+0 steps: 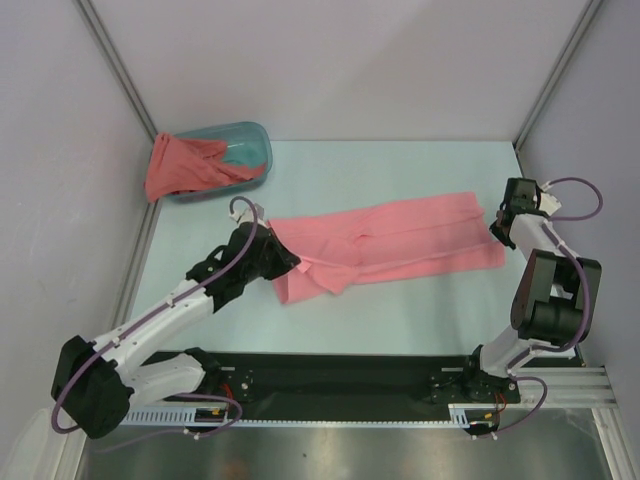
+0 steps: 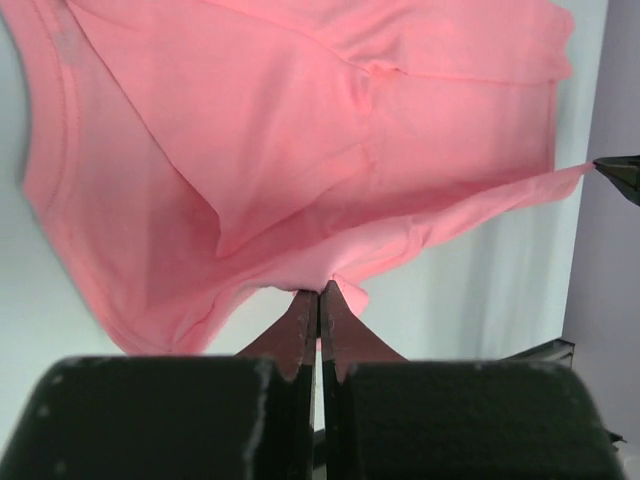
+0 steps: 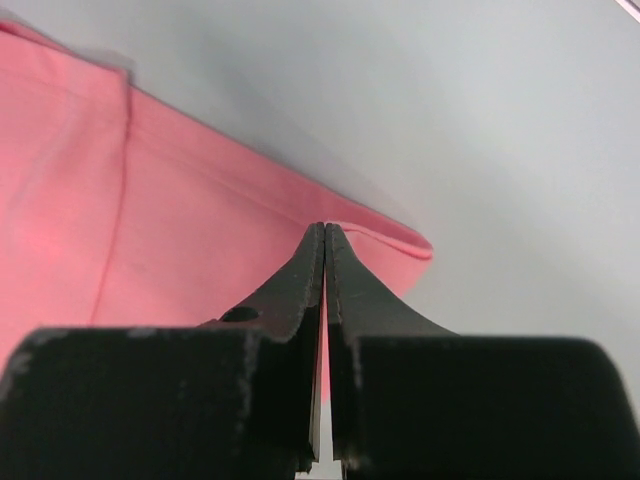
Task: Fold and stack the t-shirts
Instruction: Fold the tshirt
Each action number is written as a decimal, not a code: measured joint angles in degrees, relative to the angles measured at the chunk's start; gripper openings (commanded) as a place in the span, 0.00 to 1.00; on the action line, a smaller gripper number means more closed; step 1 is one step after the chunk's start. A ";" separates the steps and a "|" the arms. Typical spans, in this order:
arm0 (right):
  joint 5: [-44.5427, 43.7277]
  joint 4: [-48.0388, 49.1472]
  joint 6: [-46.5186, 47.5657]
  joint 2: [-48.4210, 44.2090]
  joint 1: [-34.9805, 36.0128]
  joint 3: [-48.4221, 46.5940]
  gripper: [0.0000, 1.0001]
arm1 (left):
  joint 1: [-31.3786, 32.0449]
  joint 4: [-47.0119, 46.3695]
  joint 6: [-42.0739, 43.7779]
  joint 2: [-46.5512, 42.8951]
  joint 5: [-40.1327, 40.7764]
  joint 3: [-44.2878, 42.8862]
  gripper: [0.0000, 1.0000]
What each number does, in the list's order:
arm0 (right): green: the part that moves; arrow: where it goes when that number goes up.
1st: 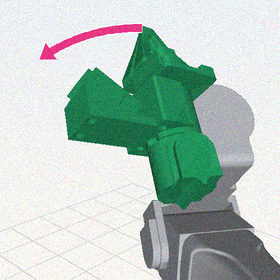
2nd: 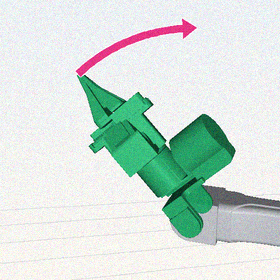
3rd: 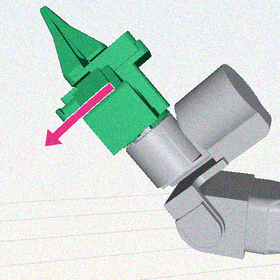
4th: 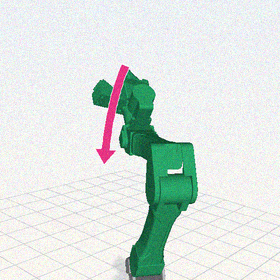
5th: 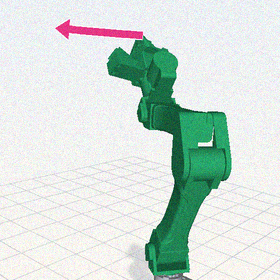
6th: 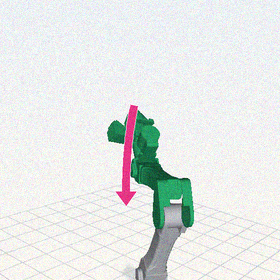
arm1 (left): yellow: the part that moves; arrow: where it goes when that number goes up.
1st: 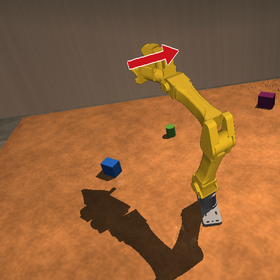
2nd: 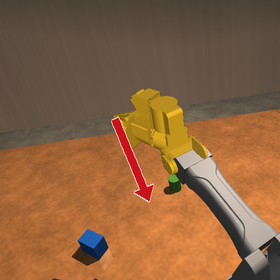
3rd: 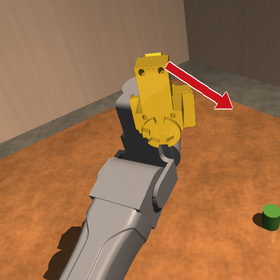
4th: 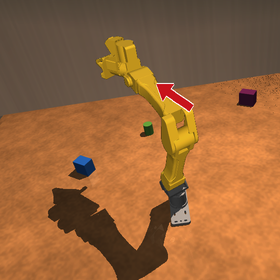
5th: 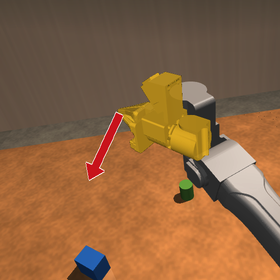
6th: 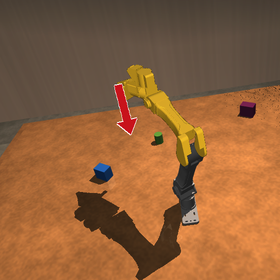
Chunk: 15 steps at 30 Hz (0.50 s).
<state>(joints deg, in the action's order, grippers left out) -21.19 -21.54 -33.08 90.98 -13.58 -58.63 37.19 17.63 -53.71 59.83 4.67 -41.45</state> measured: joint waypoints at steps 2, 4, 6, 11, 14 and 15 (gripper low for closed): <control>0.44 0.11 0.11 2.03 0.13 -2.12 0.00 | -1.95 -0.46 1.05 1.90 -1.07 -0.90 0.00; 1.11 0.44 0.13 4.07 0.28 -4.20 0.00 | -3.41 -0.85 1.90 4.22 -2.08 -2.36 0.00; 1.68 0.79 0.15 5.88 0.63 -5.97 0.00 | -4.61 -1.86 2.67 6.36 -2.99 -3.72 0.00; 2.12 1.03 0.22 9.38 1.38 -9.62 0.00 | -6.80 -3.63 3.72 10.23 -4.96 -5.31 0.00; 2.49 1.33 0.35 11.26 1.57 -11.50 0.00 | -7.82 -3.91 4.35 11.91 -5.40 -5.75 0.00; 2.64 1.51 0.35 11.80 1.57 -12.02 0.00 | -8.22 -4.00 4.52 12.37 -5.51 -5.86 0.00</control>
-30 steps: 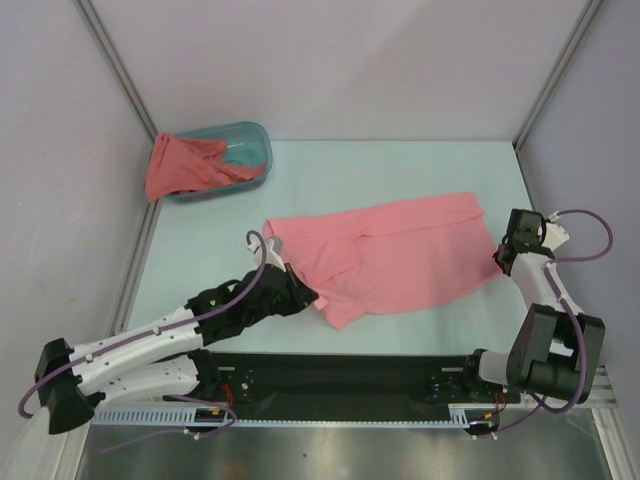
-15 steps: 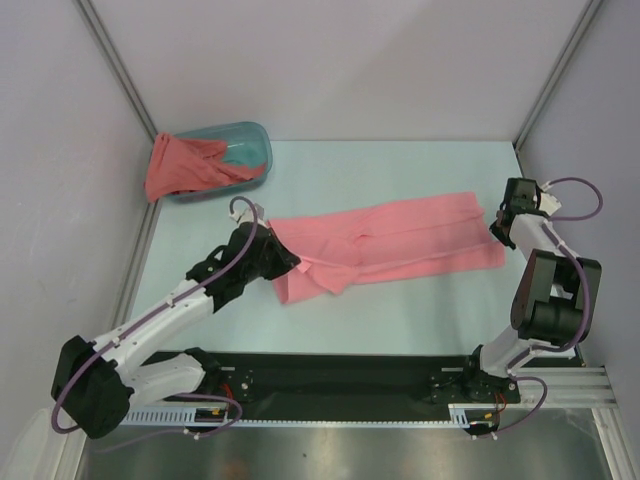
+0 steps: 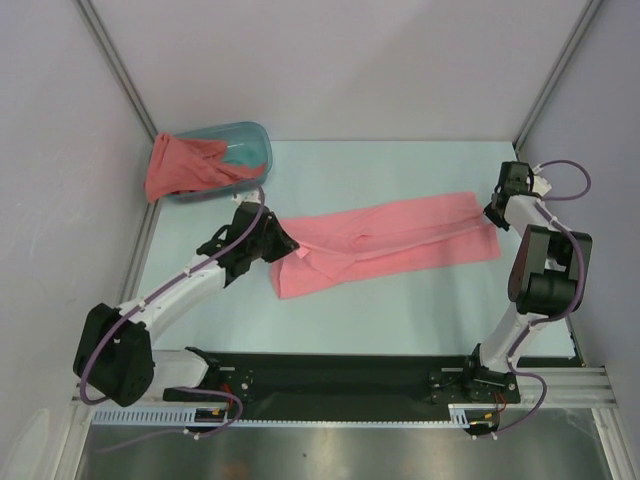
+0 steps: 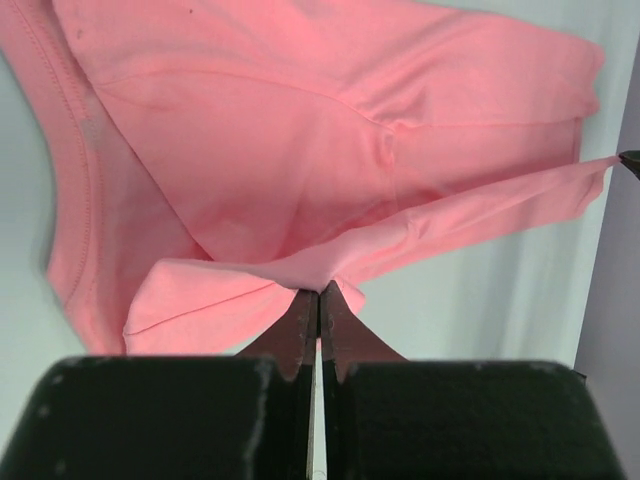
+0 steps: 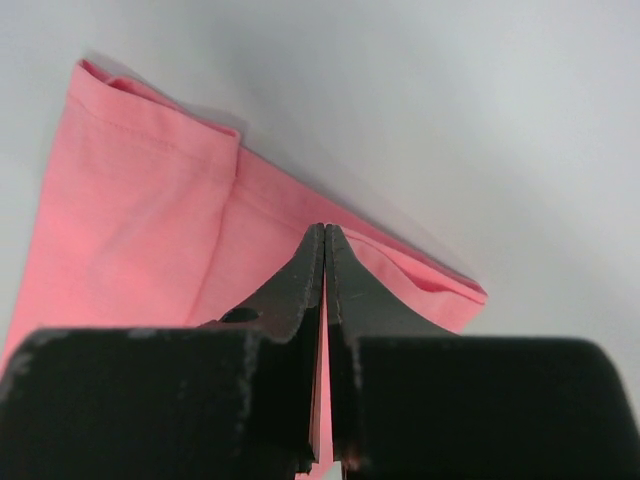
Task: Fold and stack the t-shirts
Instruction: Fold the tshirt
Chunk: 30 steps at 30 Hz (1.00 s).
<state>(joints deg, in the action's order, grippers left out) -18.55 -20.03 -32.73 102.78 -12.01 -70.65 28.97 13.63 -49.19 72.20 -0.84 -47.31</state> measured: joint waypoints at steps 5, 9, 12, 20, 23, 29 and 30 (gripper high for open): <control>0.42 0.31 0.13 2.80 0.07 -2.25 0.00 | -1.81 -0.70 0.85 2.36 -0.98 -0.55 0.00; 0.39 0.35 0.22 3.91 0.17 -2.84 0.00 | -2.62 -0.87 1.66 4.42 -1.36 -2.25 0.00; 0.42 0.48 0.22 4.24 0.17 -2.89 0.00 | -3.08 -1.16 1.92 6.54 -1.70 -4.46 0.00; 0.48 1.09 0.22 5.99 0.17 -3.26 0.00 | -4.04 -1.97 2.78 12.07 -2.43 -9.38 0.00; 0.61 1.14 0.22 6.69 0.17 -3.69 0.00 | -4.17 -2.03 2.80 14.10 -2.51 -10.34 0.00; 1.05 1.53 0.20 7.61 0.17 -4.15 0.00 | -5.05 -1.99 2.84 16.83 -2.62 -10.67 0.01; 1.05 1.53 0.20 7.74 0.17 -4.24 0.00 | -5.29 -1.99 2.89 17.09 -2.60 -10.67 0.00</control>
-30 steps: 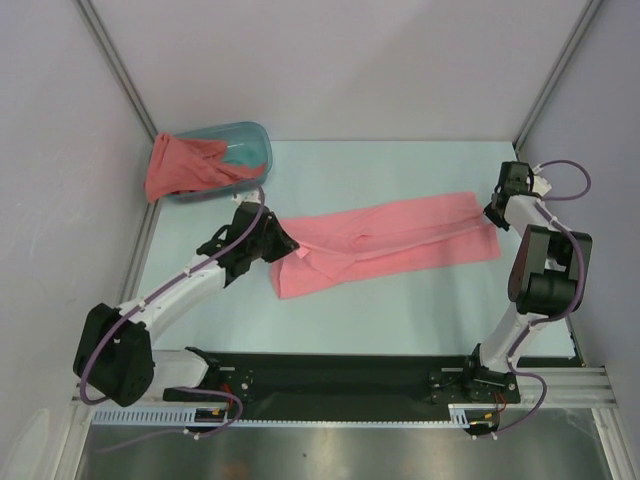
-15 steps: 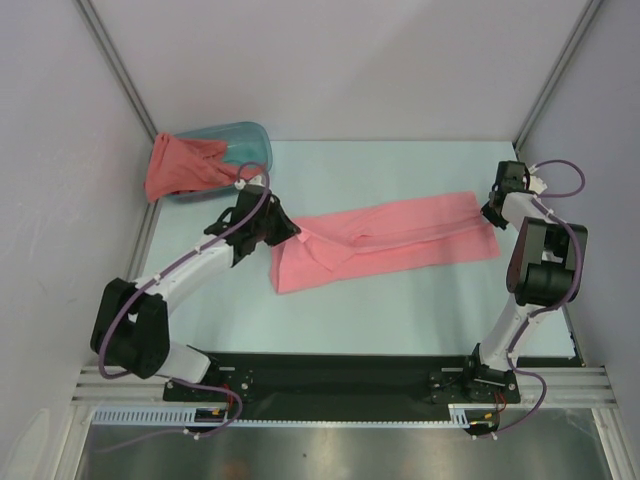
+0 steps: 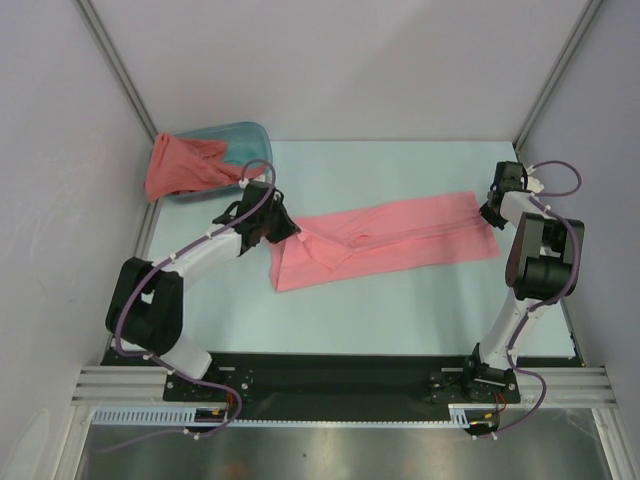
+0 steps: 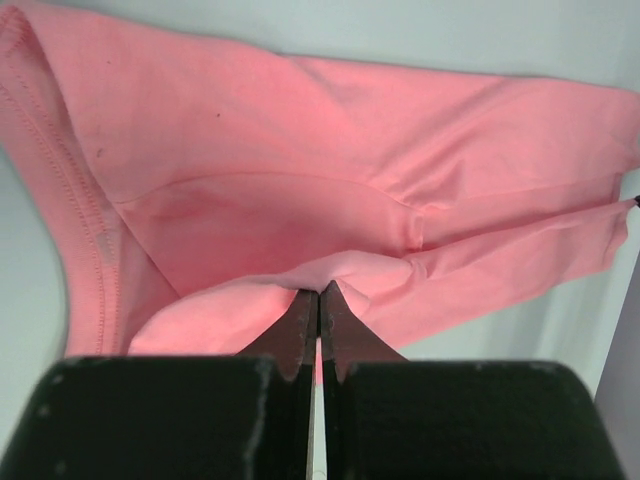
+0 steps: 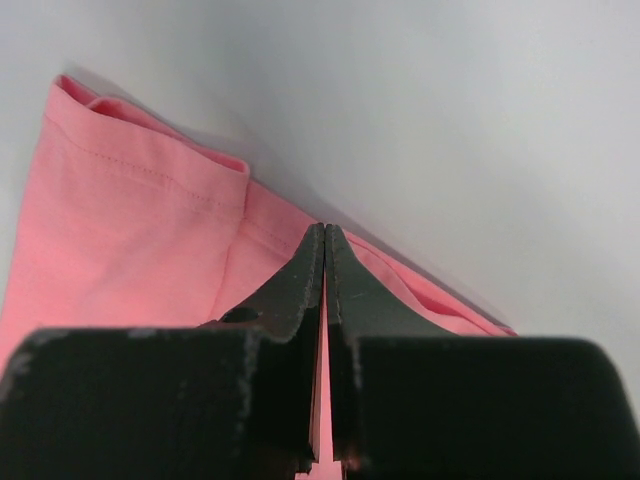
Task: Fold and stack the t-shirts
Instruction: Fold the tshirt
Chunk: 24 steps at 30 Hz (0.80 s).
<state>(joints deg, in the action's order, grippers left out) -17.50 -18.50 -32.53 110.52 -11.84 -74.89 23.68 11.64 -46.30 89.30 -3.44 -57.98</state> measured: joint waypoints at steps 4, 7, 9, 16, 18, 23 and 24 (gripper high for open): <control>0.04 0.07 0.00 0.83 -0.02 -0.59 0.00 | -1.07 -0.02 0.31 0.48 -0.02 -0.02 0.00; 0.26 0.13 0.00 1.16 -0.07 -0.79 0.00 | -1.77 0.00 0.37 1.14 -0.26 -0.61 0.00; 0.46 0.22 0.00 1.60 -0.17 -1.09 0.00 | -2.05 -0.20 0.48 1.77 -0.55 -1.09 0.00; 0.94 0.26 -0.04 2.54 -0.52 -1.44 0.00 | -2.23 -0.83 1.40 3.17 -1.55 -1.64 0.01; 1.09 0.24 -0.04 2.56 -0.57 -1.51 0.00 | -2.38 -0.85 1.40 3.54 -1.55 -1.66 0.01; 1.60 0.24 0.00 2.91 -0.61 -2.38 0.00 | -2.89 -0.87 1.40 3.98 -1.53 -1.66 0.05; 1.73 0.24 0.00 3.02 -0.63 -2.64 0.02 | -2.97 -0.85 1.42 4.04 -1.53 -1.66 0.07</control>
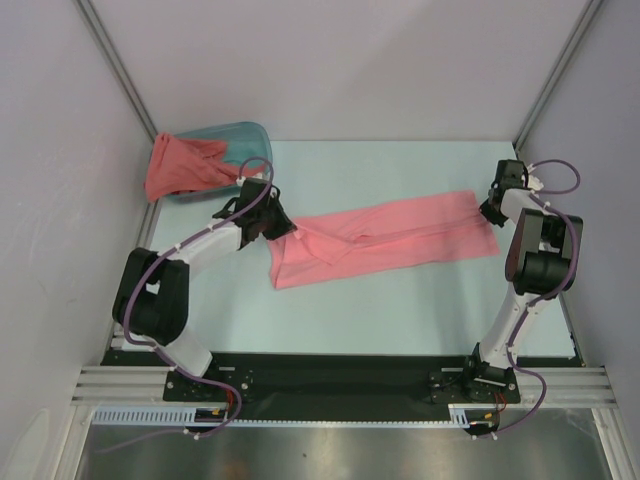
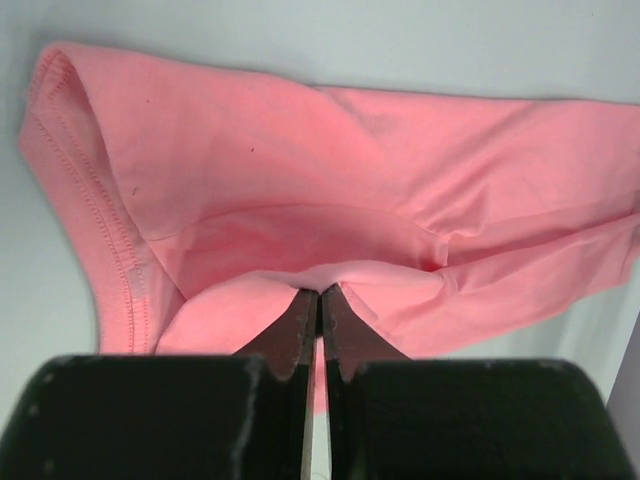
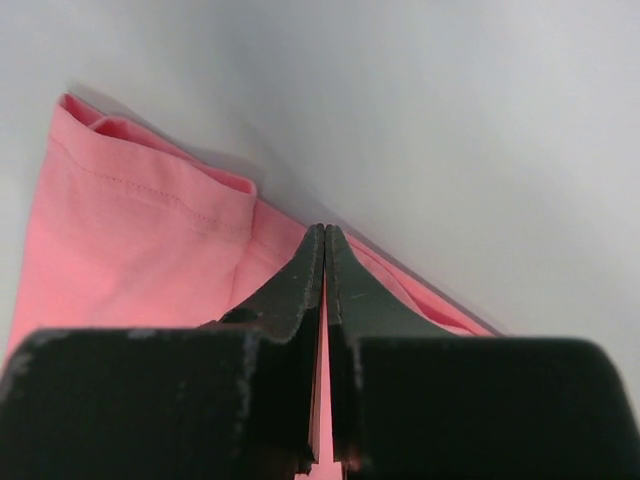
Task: Fold and stack the t-shirts
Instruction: Fold the tshirt
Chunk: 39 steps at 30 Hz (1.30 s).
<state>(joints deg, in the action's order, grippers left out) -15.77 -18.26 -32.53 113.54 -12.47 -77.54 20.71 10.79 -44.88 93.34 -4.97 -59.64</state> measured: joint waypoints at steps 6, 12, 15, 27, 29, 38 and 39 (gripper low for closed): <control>0.11 -0.72 1.73 0.68 -0.39 -2.62 0.55 | 0.00 1.68 2.14 -0.72 3.50 0.00 0.52; -1.11 -2.95 6.64 -1.44 -0.90 -5.29 0.68 | -0.11 6.14 5.11 -11.89 9.97 2.19 0.52; -0.07 -3.63 8.94 -7.15 0.35 -2.29 0.69 | -0.09 4.81 5.51 -20.06 8.50 5.84 0.49; 19.61 3.65 10.12 -24.79 19.78 20.92 0.36 | 6.99 -5.49 4.81 -19.39 -3.48 19.65 0.34; 20.61 3.78 9.11 -24.70 22.80 22.86 0.27 | 7.41 -7.43 4.46 -17.88 -3.85 20.83 0.34; 22.62 12.39 3.87 -15.80 34.58 22.86 0.00 | 7.50 -11.19 4.22 -12.35 -1.53 24.76 0.33; 22.53 12.87 3.43 -14.62 35.54 22.86 0.00 | 7.50 -11.50 4.20 -11.89 -1.38 24.96 0.33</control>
<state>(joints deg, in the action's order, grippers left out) 6.76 -5.39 -29.10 98.91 23.07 -54.68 28.21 -0.71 -40.69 81.45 -6.35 -34.68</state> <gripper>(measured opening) 0.029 0.338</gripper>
